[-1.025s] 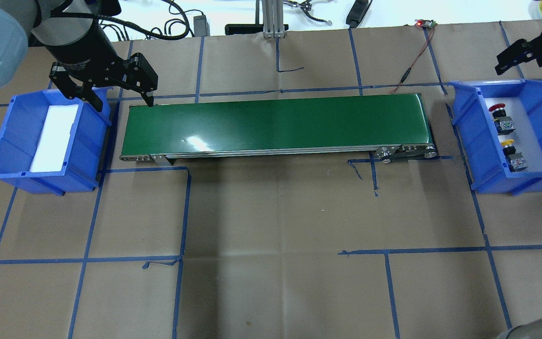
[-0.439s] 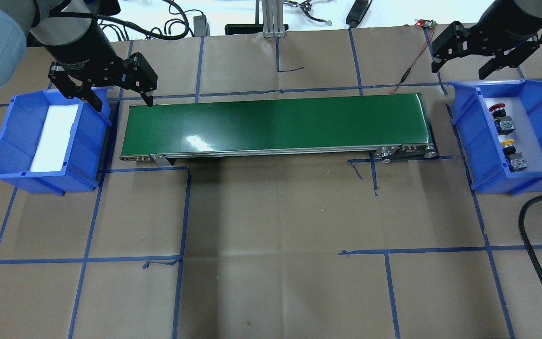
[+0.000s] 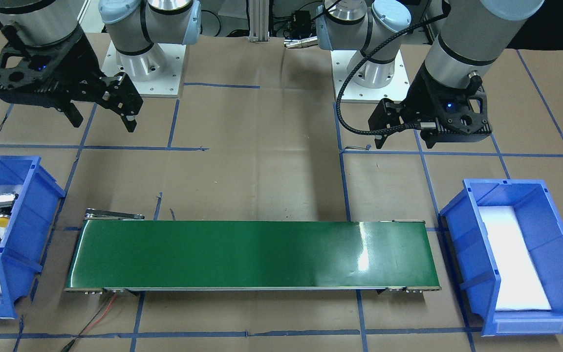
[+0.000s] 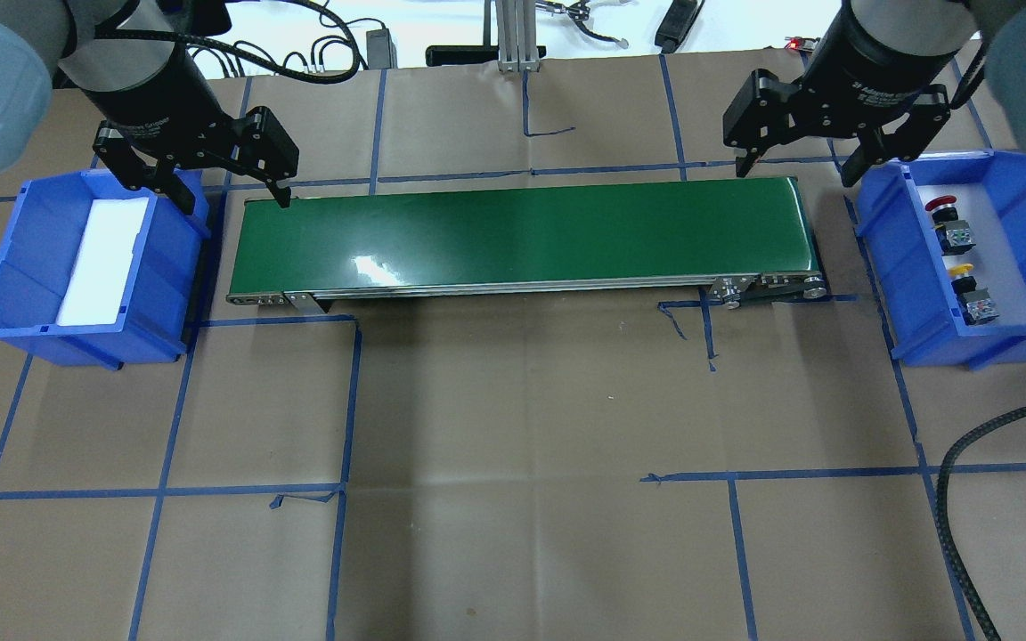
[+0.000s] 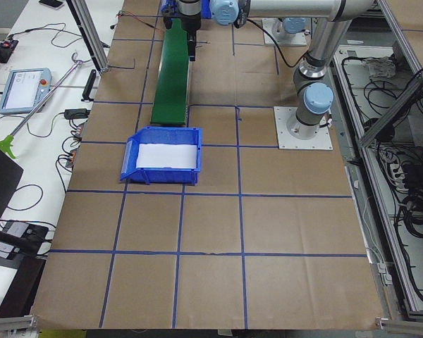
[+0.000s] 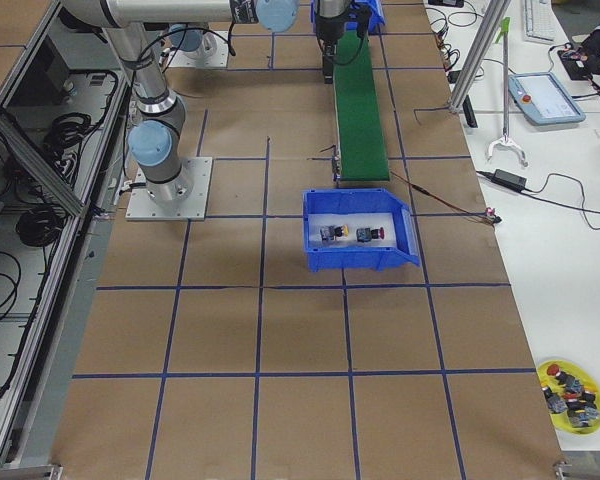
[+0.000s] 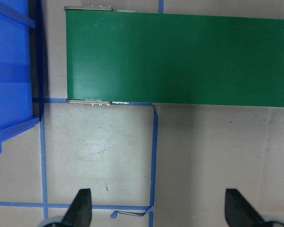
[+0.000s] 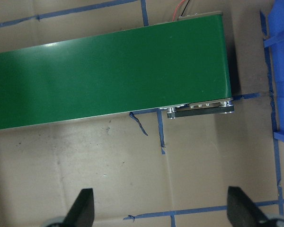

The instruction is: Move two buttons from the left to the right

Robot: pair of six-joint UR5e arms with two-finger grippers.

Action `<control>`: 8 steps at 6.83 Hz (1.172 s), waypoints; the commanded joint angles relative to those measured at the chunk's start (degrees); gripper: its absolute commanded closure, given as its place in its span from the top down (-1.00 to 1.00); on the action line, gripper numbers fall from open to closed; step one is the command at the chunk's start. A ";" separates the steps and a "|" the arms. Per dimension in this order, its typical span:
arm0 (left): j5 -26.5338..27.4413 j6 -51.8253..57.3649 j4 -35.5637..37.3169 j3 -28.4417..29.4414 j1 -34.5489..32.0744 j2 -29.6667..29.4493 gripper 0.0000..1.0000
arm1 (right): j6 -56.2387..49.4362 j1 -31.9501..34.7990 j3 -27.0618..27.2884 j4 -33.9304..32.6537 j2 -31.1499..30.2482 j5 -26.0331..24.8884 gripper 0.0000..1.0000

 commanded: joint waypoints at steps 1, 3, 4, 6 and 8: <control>-0.06 0.27 0.00 -0.12 0.08 0.12 1.00 | 1.08 1.96 0.11 0.01 0.05 -1.92 0.99; 0.03 0.27 0.00 -0.12 0.08 0.13 1.00 | 1.08 2.04 0.11 0.01 0.22 -1.83 0.99; 0.03 0.27 0.00 0.49 0.08 -0.14 1.00 | 1.08 2.04 0.20 0.10 0.31 -1.83 0.99; 0.03 0.18 0.00 0.68 0.08 -0.14 1.00 | 1.00 2.04 0.20 0.10 0.40 -1.83 0.99; 0.03 0.18 0.00 0.68 0.08 -0.23 1.00 | 1.08 2.04 0.02 0.01 1.01 -1.83 0.99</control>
